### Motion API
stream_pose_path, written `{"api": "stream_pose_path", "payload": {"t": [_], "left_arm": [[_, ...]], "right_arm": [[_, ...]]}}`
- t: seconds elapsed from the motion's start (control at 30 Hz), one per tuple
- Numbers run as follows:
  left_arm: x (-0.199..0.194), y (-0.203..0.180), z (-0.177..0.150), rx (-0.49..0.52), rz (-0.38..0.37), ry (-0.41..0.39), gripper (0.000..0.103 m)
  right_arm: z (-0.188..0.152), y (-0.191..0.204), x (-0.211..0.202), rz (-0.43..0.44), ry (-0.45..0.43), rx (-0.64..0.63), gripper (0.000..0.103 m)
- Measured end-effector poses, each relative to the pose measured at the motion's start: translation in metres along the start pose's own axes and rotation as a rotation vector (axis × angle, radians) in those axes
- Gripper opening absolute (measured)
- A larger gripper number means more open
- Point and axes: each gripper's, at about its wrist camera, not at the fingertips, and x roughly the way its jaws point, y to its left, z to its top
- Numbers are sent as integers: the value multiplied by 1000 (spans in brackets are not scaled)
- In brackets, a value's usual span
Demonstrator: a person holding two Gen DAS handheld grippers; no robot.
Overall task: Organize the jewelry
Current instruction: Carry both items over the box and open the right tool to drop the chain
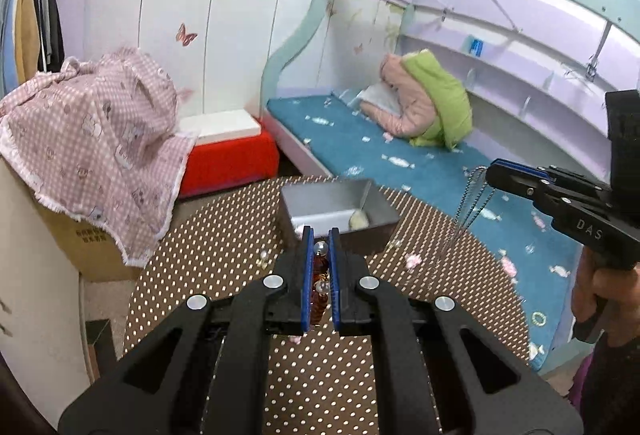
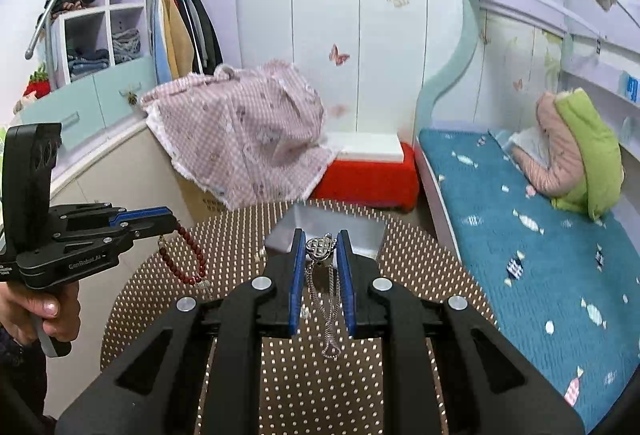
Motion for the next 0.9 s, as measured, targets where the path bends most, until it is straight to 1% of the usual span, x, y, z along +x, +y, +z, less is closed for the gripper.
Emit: {"api": "stream_pose_path", "payload": {"t": [0.07,0.17,0.2,0.23,0.27,0.3,0.33,0.37,0.4,0.43,0.47,0.5,0.53,0.57,0.6,0.63,0.67,0.7,0.73,0.77,0.8,0.87,0.9], "left_arm": [[-5,0,8,5,-8,-15,8],[-9,1,17,13,-29,-16,8],[-7,0,19,24,-16,-7,7],[-2,-2,18,56,30,10,7],[7,-5,15,91,58,46,8],[14,-3,11,74,1,83,8],[24,3,6,25,-63,126,7],[37,5,-1,30,-18,173,7],[46,4,-7,72,42,199,8],[57,7,-16,61,20,238,8],[63,16,-22,-25,-81,265,7],[67,20,-27,-45,-78,280,7],[69,17,-31,-3,-12,283,8],[68,18,-33,-11,-28,284,8],[67,23,-34,-55,-83,285,7],[65,24,-34,-55,-71,280,7],[62,23,-34,-32,-40,270,8],[58,25,-33,-40,-62,257,8],[53,29,-31,-78,-116,243,8],[50,30,-30,-75,-100,234,8],[46,29,-28,-47,-58,221,8],[34,30,-22,-71,-115,187,8],[29,30,-18,-73,-116,172,8]], "right_arm": [[7,1,-4,-3,-18,-11,14],[12,3,-3,2,-27,-25,14],[12,5,-2,4,-24,-29,14],[10,4,0,6,-20,-30,14],[9,5,2,9,-15,-30,14],[6,7,5,15,-7,-28,14],[3,8,8,21,0,-23,14],[0,8,10,29,9,-18,14],[-2,9,12,33,17,-15,14],[-3,10,12,36,21,-14,14],[-5,11,12,40,26,-14,14],[-8,11,14,43,35,-14,14],[-9,12,14,43,40,-13,14],[-11,12,15,44,47,-12,14],[-12,12,15,46,50,-10,14],[-12,13,15,46,51,-8,14],[-12,12,15,46,51,-5,14],[-12,11,14,48,50,-2,14],[-12,11,14,49,49,1,14],[-12,12,14,49,49,2,14],[-11,10,14,51,48,3,14],[-11,12,13,54,46,2,14],[-11,13,12,55,44,2,14]]}}
